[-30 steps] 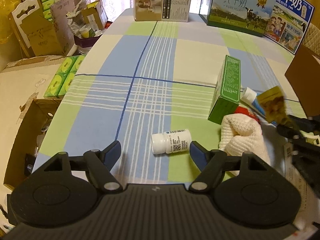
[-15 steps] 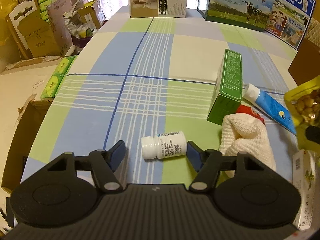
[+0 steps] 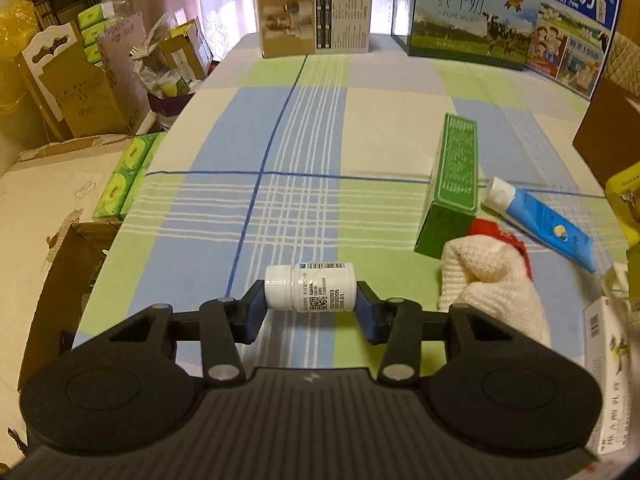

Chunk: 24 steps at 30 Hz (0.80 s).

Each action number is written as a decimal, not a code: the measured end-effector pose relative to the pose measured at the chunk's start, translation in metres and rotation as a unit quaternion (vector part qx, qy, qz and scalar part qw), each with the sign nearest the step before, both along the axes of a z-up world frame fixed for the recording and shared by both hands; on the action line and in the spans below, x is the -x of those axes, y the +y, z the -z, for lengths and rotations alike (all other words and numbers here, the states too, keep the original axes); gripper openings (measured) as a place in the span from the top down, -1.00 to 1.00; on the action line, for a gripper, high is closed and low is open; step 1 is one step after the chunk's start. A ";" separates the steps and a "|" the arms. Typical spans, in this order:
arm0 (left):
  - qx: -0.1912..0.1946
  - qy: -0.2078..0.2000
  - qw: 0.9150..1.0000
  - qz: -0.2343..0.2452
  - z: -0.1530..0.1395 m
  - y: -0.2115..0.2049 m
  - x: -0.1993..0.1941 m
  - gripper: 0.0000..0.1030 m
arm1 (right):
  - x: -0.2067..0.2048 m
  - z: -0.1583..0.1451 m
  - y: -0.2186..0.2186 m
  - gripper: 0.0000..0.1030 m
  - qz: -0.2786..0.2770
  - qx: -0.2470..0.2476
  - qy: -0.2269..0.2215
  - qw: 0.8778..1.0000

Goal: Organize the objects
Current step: 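Carry the bottle in the left tool while the right tool carries the pouch, releasing both into the storage box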

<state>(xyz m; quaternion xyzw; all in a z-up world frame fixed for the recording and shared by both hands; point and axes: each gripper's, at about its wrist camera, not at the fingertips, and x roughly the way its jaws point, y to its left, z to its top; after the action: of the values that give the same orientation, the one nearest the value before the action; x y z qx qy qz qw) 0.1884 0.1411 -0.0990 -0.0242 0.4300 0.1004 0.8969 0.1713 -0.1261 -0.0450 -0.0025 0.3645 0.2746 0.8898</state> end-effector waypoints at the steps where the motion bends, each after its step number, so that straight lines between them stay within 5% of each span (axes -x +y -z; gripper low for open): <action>1: 0.001 -0.002 1.000 0.000 -0.003 -0.001 0.002 0.19 | 0.002 -0.003 -0.004 0.69 0.002 -0.005 0.000 1.000; 13: 0.023 -0.043 0.997 0.059 -0.050 -0.056 0.030 0.19 | 0.024 -0.046 -0.059 0.69 0.031 -0.044 -0.025 0.998; 24: 0.061 -0.070 0.983 0.160 -0.093 -0.154 0.020 0.19 | 0.014 -0.074 -0.147 0.69 0.105 -0.058 -0.042 0.992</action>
<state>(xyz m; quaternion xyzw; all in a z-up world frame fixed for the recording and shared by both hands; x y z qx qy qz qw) 0.1682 -0.0131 -0.0057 -0.0168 0.3694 -0.0730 0.9263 0.1575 -0.2731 0.0295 0.0760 0.3083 0.2002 0.9269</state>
